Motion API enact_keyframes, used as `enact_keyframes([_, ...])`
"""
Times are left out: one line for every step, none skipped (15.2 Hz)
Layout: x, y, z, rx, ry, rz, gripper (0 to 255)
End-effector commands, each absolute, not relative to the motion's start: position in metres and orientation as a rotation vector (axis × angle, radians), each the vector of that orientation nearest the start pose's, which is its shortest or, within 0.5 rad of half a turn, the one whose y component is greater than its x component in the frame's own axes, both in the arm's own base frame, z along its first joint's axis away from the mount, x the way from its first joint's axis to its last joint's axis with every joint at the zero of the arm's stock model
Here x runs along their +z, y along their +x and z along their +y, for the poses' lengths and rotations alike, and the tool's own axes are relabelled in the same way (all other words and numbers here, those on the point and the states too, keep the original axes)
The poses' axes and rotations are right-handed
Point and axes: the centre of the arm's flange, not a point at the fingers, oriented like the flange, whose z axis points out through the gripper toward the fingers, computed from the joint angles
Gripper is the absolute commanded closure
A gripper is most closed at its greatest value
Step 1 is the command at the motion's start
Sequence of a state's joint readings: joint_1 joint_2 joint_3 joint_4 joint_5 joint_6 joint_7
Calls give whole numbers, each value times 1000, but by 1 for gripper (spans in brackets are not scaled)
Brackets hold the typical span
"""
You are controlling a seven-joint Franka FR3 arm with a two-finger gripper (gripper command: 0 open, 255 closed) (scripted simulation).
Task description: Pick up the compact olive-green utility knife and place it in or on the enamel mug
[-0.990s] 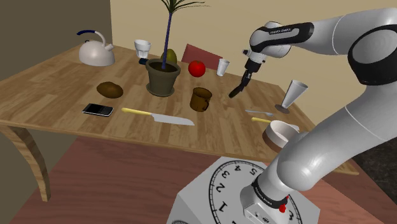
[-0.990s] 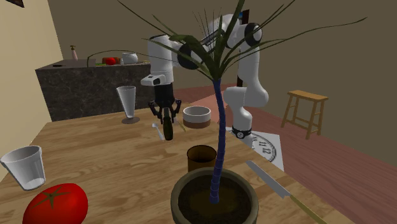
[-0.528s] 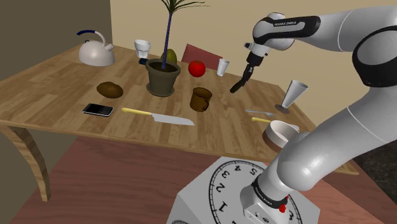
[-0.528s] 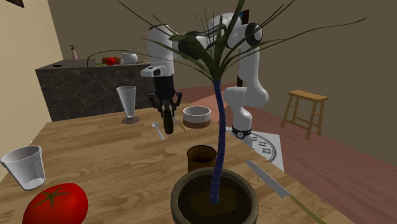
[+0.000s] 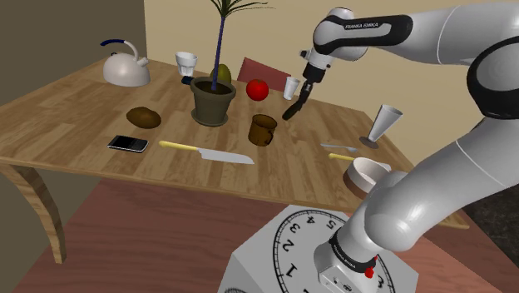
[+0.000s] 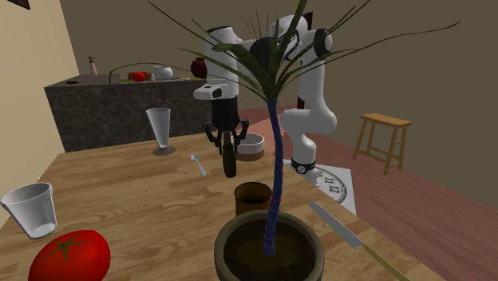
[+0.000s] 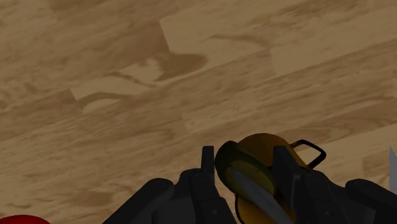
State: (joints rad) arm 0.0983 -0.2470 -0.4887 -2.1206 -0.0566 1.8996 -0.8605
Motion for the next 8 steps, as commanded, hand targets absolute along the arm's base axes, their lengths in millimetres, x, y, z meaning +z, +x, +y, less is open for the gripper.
enact_keyframes([505, 457, -177, -54, -2994, -764, 255])
enact_keyframes([506, 463, -165, -54, -2994, -764, 255])
enact_keyframes([506, 468, -153, -54, -2994, -764, 255])
enact_keyframes([506, 474, -141, -54, -2994, -764, 255])
enact_keyframes([507, 479, -129, -54, -2994, -764, 255])
enact_keyframes([507, 485, -117, -54, -2994, -764, 255])
enact_keyframes([507, 490, -105, -54, -2994, -764, 255])
enact_keyframes([507, 494, -98, -54, -2994, -764, 255])
